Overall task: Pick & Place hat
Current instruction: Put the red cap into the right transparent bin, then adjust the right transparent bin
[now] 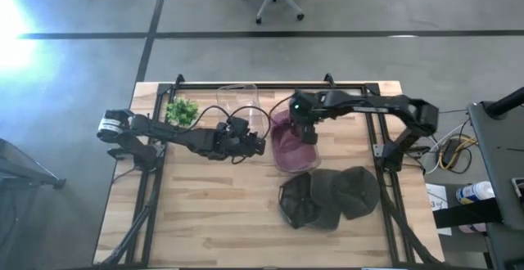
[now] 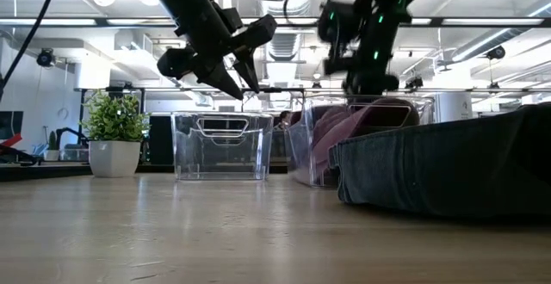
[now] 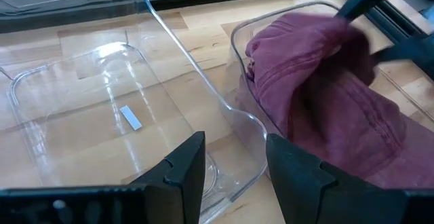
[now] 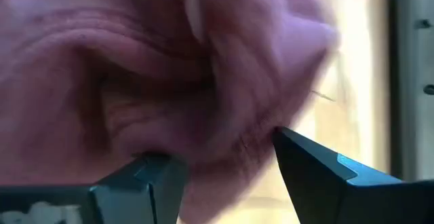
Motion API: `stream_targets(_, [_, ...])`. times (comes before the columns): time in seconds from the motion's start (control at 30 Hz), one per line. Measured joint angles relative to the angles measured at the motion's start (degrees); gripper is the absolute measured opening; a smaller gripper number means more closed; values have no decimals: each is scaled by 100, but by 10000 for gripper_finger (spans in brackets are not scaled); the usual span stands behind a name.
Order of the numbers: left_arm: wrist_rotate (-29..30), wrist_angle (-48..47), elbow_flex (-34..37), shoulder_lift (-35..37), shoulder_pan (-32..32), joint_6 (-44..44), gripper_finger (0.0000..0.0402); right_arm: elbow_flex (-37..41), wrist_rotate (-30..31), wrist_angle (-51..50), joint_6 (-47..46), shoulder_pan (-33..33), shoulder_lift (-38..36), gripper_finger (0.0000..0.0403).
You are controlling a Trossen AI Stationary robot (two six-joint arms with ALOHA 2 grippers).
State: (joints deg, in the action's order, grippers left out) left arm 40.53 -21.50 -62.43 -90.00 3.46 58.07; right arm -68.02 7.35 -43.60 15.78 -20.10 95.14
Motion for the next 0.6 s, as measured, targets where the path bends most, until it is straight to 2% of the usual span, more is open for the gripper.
stream_targets(0.13, [-1,-3,0,0,0,4,149,58,-12,140,109,-141,533,212])
stream_targets(0.27, [-2,-9,0,0,0,6,149,37,31,47,96,-175,714,212])
stream_targets(0.47, [-1,-9,0,0,-3,-91,149,-206,75,-5,85,-155,-66,212])
stream_targets(0.6, [-2,-4,0,0,-16,-184,149,-243,594,-303,252,-155,-652,212])
